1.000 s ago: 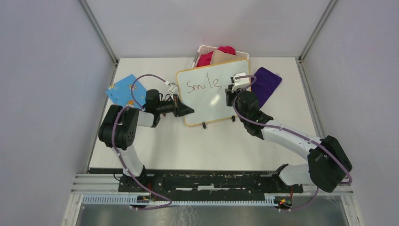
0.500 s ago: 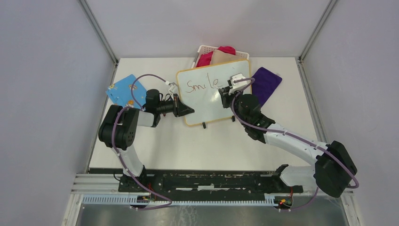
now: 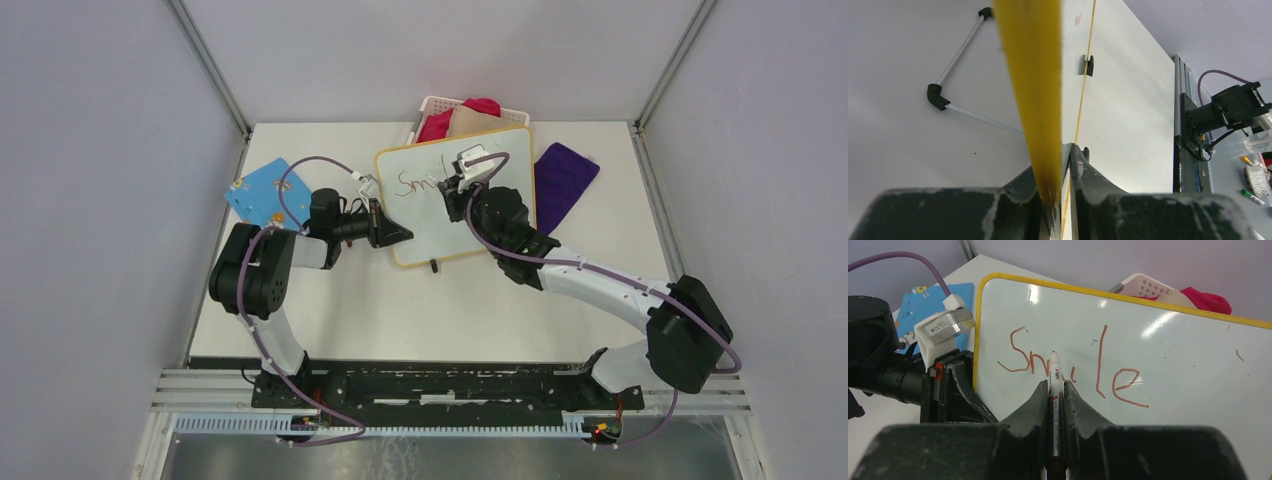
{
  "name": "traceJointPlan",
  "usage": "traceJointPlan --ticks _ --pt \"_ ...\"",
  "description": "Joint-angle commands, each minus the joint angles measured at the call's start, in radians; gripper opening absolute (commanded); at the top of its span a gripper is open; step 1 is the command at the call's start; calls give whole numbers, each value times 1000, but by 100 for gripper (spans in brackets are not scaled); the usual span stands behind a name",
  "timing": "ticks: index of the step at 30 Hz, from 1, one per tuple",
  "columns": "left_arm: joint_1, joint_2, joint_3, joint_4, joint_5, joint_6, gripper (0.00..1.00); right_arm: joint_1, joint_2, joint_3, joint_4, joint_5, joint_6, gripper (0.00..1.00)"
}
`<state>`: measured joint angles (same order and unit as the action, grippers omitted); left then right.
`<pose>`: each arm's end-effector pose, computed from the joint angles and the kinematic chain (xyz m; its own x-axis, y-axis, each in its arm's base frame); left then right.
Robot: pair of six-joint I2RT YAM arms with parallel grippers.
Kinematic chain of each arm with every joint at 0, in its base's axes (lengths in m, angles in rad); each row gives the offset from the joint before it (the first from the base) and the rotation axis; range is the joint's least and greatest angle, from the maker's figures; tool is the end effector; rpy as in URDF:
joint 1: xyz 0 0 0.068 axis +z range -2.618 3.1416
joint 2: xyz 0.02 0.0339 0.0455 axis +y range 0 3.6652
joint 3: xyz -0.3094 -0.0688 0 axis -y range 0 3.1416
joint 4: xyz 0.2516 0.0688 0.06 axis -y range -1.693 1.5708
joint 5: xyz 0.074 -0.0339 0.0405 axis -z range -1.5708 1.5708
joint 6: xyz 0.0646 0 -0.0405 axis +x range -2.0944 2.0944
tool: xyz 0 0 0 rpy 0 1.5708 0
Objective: Write a sentence on the whiteboard
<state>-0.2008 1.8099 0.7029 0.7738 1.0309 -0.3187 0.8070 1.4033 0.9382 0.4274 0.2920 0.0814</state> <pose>0.3425 -0.1263 0.1809 -0.5854 -0.0452 -0.8095 0.7512 0.3453 -0.5625 0.2596 0.2442 0.3542 -0.0660 0.0436 -0.9969 -0.4889 0.8695 0.0704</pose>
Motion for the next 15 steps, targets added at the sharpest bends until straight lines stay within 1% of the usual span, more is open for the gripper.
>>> traceJointPlan --ticks 1,10,15 --pt "-26 14 0 -135 -80 91 2 -1 21 62 22 44 -1 0" --pt "-28 14 0 -137 -84 96 2 -2 47 68 40 96 6 0" --pt "-28 14 0 -138 -83 96 2 -6 59 71 37 98 3 0"
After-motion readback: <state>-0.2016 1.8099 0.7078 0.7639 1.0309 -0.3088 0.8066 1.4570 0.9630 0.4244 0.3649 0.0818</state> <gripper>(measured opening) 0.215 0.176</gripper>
